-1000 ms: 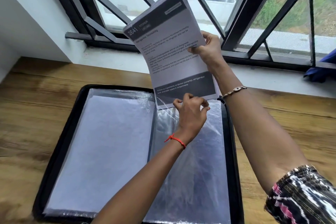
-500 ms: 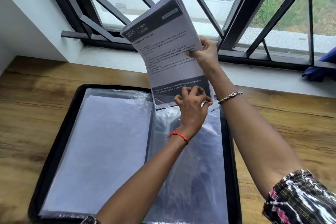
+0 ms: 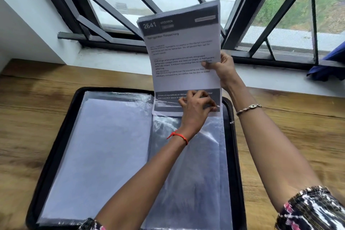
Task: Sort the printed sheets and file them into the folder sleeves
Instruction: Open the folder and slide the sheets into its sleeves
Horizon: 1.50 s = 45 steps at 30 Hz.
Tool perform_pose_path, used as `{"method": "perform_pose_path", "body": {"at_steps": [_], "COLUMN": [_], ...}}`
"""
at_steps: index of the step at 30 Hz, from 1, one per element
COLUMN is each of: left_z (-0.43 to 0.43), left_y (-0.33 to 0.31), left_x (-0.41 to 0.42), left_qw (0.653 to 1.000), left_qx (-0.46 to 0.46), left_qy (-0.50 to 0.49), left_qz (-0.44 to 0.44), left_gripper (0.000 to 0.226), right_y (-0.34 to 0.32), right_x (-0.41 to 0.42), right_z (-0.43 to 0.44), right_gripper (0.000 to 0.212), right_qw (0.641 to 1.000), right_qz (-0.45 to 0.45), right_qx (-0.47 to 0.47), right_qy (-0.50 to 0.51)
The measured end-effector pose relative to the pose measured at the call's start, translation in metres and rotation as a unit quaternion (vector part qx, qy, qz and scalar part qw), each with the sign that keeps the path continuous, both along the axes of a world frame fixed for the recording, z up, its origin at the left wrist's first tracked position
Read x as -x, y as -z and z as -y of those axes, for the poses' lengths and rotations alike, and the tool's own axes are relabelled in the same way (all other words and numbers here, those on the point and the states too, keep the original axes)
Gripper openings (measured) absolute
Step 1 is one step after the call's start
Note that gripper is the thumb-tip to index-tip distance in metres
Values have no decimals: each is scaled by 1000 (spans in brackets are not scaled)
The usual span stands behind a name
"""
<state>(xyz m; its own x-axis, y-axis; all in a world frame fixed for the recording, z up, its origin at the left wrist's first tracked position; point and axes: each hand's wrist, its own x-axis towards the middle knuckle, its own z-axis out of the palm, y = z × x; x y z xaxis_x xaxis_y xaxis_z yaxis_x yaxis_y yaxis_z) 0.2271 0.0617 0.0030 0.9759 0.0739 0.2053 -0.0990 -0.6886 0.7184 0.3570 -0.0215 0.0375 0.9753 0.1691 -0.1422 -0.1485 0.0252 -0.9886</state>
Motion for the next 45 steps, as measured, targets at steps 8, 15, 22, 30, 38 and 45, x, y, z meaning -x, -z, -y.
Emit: {"method": "perform_pose_path", "body": {"at_steps": [8, 15, 22, 30, 38, 45], "left_z": [8, 18, 24, 24, 18, -8], "left_y": [8, 6, 5, 14, 33, 63], "left_x": [2, -9, -22, -23, 6, 64], "left_qw": [999, 999, 998, 999, 988, 961], "left_qx": [-36, -27, -21, -24, -142, -267], "left_qy": [25, -21, -56, -40, -51, -15], "left_qz": [-22, -33, -18, -20, -8, -72], "left_gripper": [15, 17, 16, 26, 53, 79], "right_y": [-1, -9, 3, 14, 20, 35], "right_x": [-1, -13, -14, -2, 4, 5], "right_z": [-1, -12, -7, 22, 35, 20], "right_gripper": [31, 36, 32, 34, 41, 23], "right_qw": [1000, 999, 998, 954, 965, 969], "right_qz": [-8, 20, -10, -160, -159, -83], "right_qx": [10, 42, 66, 193, 187, 227], "right_qy": [16, 2, -11, -161, -88, 57]}}
